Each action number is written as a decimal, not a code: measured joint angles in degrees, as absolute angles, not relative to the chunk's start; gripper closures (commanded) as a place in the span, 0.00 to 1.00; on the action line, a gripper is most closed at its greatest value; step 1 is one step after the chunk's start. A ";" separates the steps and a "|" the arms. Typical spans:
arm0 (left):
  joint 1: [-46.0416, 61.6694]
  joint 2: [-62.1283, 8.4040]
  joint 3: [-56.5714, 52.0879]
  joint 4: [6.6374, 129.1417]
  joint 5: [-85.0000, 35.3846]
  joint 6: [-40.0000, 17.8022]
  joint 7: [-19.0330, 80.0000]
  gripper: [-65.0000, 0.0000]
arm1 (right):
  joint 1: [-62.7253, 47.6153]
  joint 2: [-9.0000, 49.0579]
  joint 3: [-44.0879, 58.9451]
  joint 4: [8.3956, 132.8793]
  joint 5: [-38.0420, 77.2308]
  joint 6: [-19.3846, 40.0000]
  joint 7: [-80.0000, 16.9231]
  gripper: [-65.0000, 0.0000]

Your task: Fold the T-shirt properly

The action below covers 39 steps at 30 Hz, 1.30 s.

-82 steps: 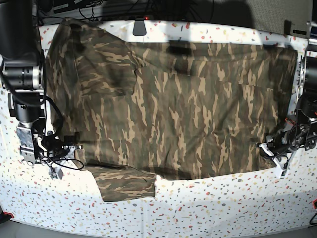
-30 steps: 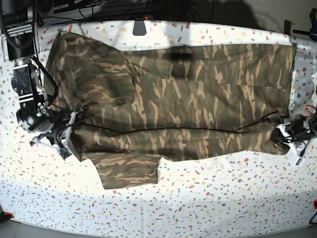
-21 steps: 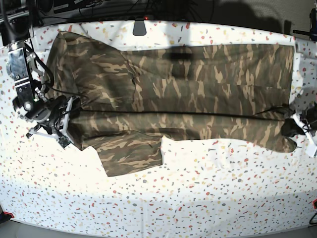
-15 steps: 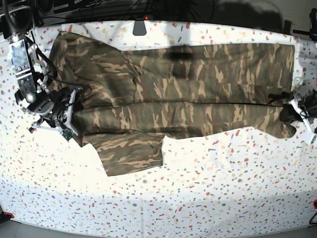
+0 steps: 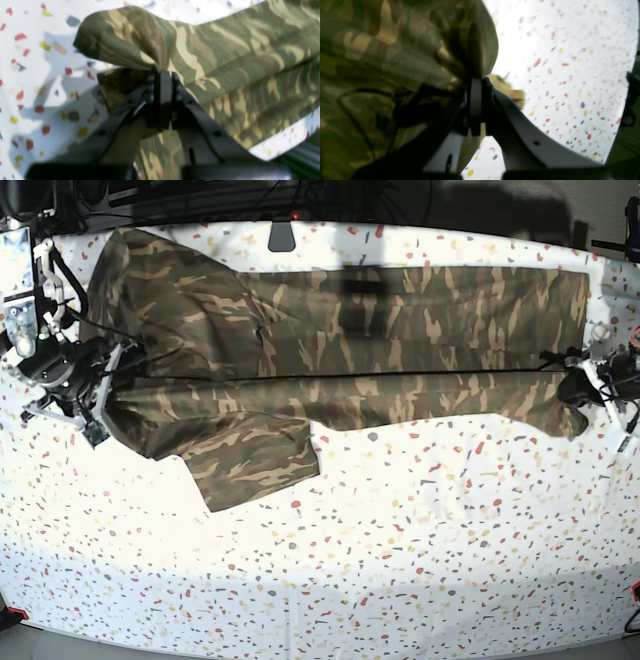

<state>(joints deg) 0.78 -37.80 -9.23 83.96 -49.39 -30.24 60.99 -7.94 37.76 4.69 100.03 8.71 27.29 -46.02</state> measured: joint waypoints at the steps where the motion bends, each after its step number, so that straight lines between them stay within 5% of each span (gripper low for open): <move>1: 0.99 -37.91 -9.23 84.51 -49.43 -30.24 61.82 1.00 | -8.58 37.74 4.69 100.03 8.88 27.29 -46.04 1.00; 13: 10.94 -38.57 -9.58 101.89 -45.82 -28.69 64.64 1.00 | -13.91 37.76 4.80 104.49 7.62 27.18 -48.14 1.00; 27: 16.80 -38.57 -9.50 102.76 -38.76 -26.11 60.16 1.00 | -17.65 37.78 4.80 105.69 3.14 26.37 -50.61 1.00; 30: 18.35 -38.39 -9.50 102.76 -35.99 -26.13 59.99 1.00 | -17.65 37.78 4.80 105.71 2.94 26.33 -51.11 0.71; 33: 19.44 -38.44 -9.50 102.76 -34.28 -26.26 60.18 0.71 | -17.65 37.80 4.82 105.71 2.90 26.11 -51.22 0.47; 35: 19.92 -38.44 -9.50 102.76 -34.09 -25.91 60.07 0.53 | -17.65 37.80 4.80 105.71 2.87 26.09 -51.33 0.44; 39: 19.79 -38.41 -9.50 102.76 -32.67 -26.11 54.72 0.44 | -17.65 37.80 4.80 105.71 2.90 25.96 -51.35 0.44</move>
